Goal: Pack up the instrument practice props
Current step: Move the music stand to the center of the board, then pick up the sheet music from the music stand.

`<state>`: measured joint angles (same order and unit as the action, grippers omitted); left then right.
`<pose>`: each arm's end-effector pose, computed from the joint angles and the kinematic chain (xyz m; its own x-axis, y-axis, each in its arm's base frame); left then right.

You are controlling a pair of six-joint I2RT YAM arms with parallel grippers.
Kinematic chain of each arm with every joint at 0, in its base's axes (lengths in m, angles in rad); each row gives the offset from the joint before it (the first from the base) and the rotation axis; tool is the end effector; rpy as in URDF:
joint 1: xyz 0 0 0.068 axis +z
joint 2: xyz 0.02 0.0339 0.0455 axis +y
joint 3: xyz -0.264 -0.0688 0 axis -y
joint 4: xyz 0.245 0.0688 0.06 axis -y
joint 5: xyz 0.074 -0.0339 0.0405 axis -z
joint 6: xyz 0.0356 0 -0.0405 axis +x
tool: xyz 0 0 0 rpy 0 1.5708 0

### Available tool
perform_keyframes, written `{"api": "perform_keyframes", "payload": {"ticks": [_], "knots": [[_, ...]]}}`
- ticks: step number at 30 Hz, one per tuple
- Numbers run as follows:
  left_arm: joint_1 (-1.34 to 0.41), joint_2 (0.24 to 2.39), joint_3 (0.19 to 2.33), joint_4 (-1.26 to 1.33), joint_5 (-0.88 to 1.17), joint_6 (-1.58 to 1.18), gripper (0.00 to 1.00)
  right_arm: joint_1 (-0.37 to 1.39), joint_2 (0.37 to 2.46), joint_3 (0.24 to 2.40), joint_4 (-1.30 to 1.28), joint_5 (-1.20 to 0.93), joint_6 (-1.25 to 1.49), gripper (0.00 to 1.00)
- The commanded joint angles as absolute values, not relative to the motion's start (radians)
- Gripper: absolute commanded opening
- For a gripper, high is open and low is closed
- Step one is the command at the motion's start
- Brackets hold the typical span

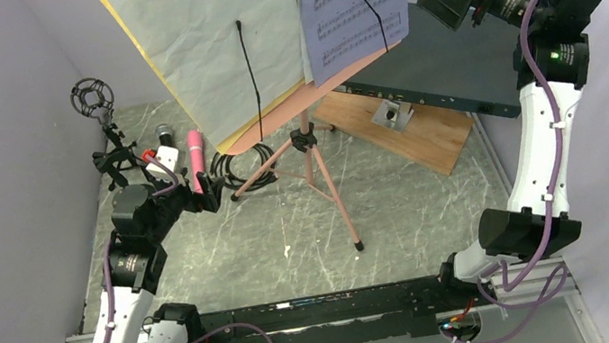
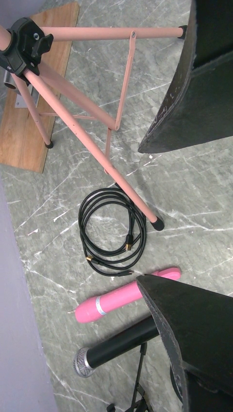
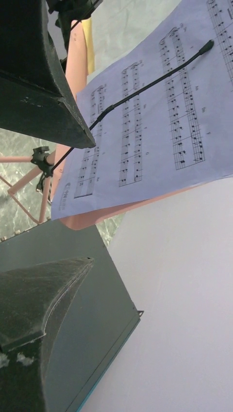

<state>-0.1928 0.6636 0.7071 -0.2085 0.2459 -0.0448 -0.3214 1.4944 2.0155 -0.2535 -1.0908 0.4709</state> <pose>0.1566 -0.0394 0.3289 -0.1799 -0.0091 -0.9836 0.4139 0.9064 -0.0841 0.2658 -0.0552 0.5746 -0.0785 0.2469 -0.9658 -0.7071 0.6692 0.2285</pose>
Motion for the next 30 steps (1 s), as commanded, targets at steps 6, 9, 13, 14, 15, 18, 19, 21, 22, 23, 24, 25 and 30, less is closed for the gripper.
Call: {"api": "perform_keyframes", "payload": {"ticks": [6,9,13,14,15,18,19,21,22,23,24,25,30], "knots": [[-0.181,0.657,0.718,-0.201,0.245,-0.035,1.00,-0.209,1.521,2.077,-0.284,-1.072,0.472,0.84],[-0.180,0.655,0.718,-0.202,0.247,-0.034,0.99,-0.194,1.516,2.082,-0.351,-1.053,0.392,0.84],[-0.179,0.664,0.721,-0.205,0.253,-0.035,0.99,-0.191,1.511,2.067,-0.360,-1.052,0.376,0.83],[-0.179,0.665,0.722,-0.206,0.253,-0.036,0.99,-0.191,1.512,2.065,-0.360,-1.050,0.375,0.82],[-0.179,0.666,0.724,-0.207,0.254,-0.036,1.00,-0.189,1.515,2.064,-0.360,-1.049,0.373,0.82],[-0.179,0.666,0.723,-0.207,0.256,-0.036,1.00,-0.186,1.517,2.068,-0.370,-1.039,0.362,0.82],[-0.179,0.667,0.722,-0.207,0.256,-0.036,0.99,-0.185,1.516,2.069,-0.371,-1.046,0.365,0.82],[-0.179,0.669,0.723,-0.208,0.258,-0.038,0.99,-0.182,1.503,2.063,-0.375,-1.059,0.366,0.81],[-0.179,0.670,0.722,-0.207,0.260,-0.038,1.00,-0.179,1.493,2.057,-0.378,-1.060,0.360,0.81],[-0.179,0.670,0.724,-0.207,0.261,-0.038,1.00,-0.177,1.481,2.050,-0.382,-1.060,0.354,0.81],[-0.179,0.670,0.724,-0.207,0.261,-0.038,1.00,-0.176,1.473,2.046,-0.382,-1.063,0.353,0.81],[-0.179,0.670,0.724,-0.207,0.262,-0.038,0.99,-0.176,1.468,2.042,-0.381,-1.066,0.357,0.81],[-0.179,0.669,0.724,-0.209,0.262,-0.037,0.99,-0.175,1.450,2.014,-0.356,-1.086,0.379,0.78]]}}
